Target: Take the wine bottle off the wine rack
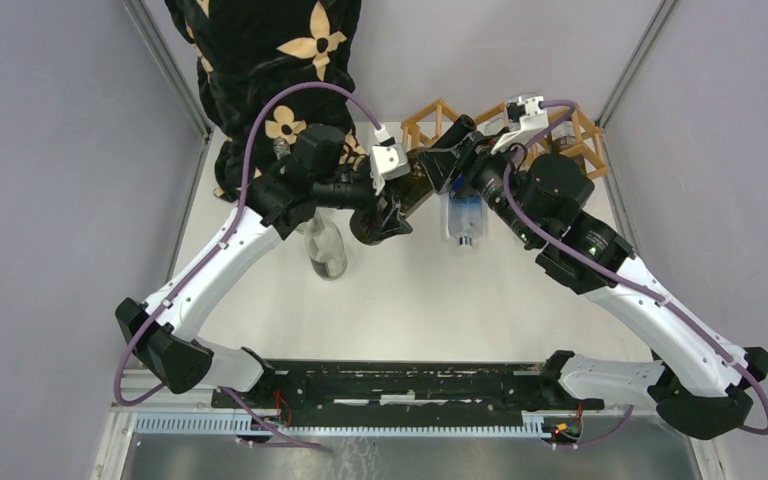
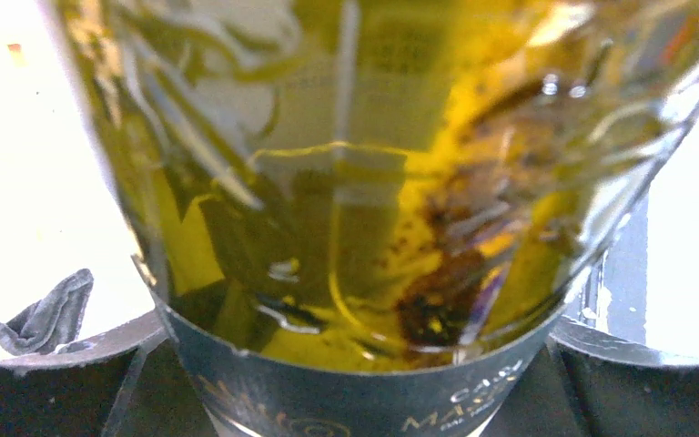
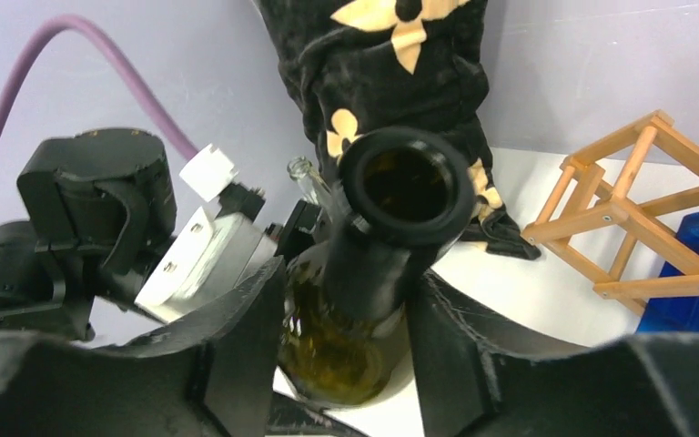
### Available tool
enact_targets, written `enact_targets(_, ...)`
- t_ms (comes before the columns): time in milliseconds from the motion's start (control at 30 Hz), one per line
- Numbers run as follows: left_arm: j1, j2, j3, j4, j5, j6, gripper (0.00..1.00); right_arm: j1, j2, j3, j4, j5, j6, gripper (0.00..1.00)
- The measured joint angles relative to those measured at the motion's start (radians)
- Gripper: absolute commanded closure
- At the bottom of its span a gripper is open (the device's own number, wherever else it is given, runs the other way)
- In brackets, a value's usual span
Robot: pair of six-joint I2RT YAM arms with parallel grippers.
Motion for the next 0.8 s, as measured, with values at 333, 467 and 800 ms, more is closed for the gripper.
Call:
enact_targets(333, 0.018, -0.033, -0.031, -0.012, 0.059, 0.0, 0.89, 0.001, 0.067, 0.029, 0.061, 0.026, -0.002, 0.88)
enact_targets(467, 0.022, -0.034, -0.039, -0.013, 0.061, 0.0, 0.01, 0.003, 0.1, 0.064, 0.049, 0.014, -0.006, 1.0)
enact_targets(800, 0.13, -0.033, 0.075, -0.123, 0.03, -0.023, 0.0, -0.003, 0.234, 0.139, -0.074, 0.045, -0.136, 1.0)
